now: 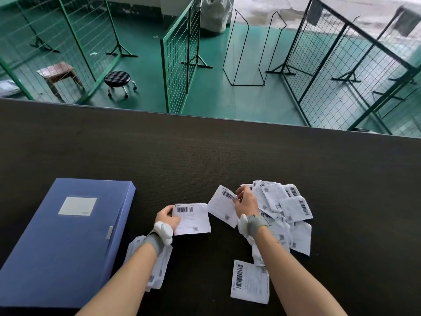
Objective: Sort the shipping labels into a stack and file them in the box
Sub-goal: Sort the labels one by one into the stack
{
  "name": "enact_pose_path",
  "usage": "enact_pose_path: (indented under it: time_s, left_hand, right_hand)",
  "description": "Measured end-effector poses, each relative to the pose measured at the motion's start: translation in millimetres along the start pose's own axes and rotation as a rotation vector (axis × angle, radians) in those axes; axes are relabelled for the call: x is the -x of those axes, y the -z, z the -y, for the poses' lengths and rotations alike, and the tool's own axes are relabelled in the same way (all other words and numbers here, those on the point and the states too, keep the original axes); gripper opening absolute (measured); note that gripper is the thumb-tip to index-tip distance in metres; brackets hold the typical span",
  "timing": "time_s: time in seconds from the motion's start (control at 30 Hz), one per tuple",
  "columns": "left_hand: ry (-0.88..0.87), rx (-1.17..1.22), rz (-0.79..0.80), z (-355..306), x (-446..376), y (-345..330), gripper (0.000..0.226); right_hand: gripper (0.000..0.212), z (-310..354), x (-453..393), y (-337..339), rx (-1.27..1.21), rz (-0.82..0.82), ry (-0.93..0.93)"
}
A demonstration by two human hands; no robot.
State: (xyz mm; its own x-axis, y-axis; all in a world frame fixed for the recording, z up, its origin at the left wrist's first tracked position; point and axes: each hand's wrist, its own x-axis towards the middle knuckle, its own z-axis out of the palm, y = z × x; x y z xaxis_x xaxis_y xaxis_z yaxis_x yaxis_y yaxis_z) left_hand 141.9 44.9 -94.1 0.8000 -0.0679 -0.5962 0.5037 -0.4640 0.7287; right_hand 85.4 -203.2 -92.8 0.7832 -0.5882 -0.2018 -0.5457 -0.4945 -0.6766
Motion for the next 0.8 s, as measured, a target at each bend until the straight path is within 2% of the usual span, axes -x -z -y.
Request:
enact_pose_path:
  time_s: [0.13, 0.2, 0.3, 0.37, 0.47, 0.53, 0.67, 0.73, 0.8]
  left_hand:
    - [0.008, -0.014, -0.003, -4.7, 0.9, -0.5, 0.022]
    - [0.025, 0.002, -0.003, -7.1, 0.9, 0.2, 0.021]
    - [0.068, 0.051, 0.019, -6.8, -5.7, 2.8, 0.024]
    - [0.078, 0.102, 0.086, -2.4, -12.8, 4.6, 0.023]
    - [0.098, 0.167, 0.224, -10.3, -1.0, 6.5, 0.018]
    - [0.078, 0.22, 0.322, -17.5, 8.6, 5.9, 0.016]
    - [0.028, 0.199, 0.429, -20.1, 13.7, 7.9, 0.024]
    - [0.009, 0.156, 0.435, -19.4, 12.3, 7.1, 0.028]
    - [-0.023, 0.099, 0.394, -17.8, 10.7, 7.0, 0.03]
  right_hand:
    - [0.008, 9.9, -0.6, 8.8, -0.112, 0.005, -0.011]
    - [0.002, 21.3, 1.4, 12.5, -0.233, 0.002, -0.02]
    - [0.007, 43.4, 5.7, 21.7, -0.485, 0.004, -0.013]
    - [0.009, 52.2, 7.2, 24.7, -0.547, 0.116, -0.026]
    - [0.01, 53.7, 10.7, 16.9, -0.312, 0.364, 0.036]
    - [0.011, 53.3, 15.0, 6.4, -0.137, 0.431, 0.1]
    - [0.013, 57.3, 25.1, -13.6, 0.007, 0.391, 0.222]
    - [0.014, 57.7, 26.6, -22.1, 0.008, 0.396, 0.218]
    - [0.019, 54.3, 25.2, -28.7, -0.033, 0.325, 0.175]
